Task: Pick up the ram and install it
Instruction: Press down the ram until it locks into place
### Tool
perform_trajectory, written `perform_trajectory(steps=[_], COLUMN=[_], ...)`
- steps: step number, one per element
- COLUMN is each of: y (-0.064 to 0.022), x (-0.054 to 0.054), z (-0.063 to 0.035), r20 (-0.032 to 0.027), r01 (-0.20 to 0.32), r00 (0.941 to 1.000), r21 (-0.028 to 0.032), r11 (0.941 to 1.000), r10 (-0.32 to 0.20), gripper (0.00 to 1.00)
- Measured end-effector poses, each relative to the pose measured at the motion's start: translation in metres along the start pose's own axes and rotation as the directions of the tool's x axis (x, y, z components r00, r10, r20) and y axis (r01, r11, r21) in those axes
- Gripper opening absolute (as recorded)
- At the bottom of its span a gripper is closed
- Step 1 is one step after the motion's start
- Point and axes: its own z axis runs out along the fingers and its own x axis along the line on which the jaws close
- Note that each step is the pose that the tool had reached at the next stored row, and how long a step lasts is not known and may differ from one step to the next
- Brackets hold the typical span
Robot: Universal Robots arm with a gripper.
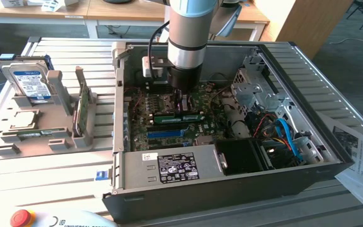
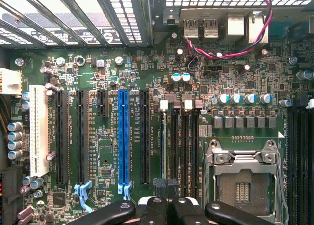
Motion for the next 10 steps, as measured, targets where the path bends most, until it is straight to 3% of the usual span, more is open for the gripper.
perform_trajectory(steps=[10], y=[0.0], x=[0.0], z=[0.0007], r20=[-0.0001], r01=[0.0], r00=[1.0], r21=[0.0], r11=[1.0], r10=[0.0], gripper=[0.11])
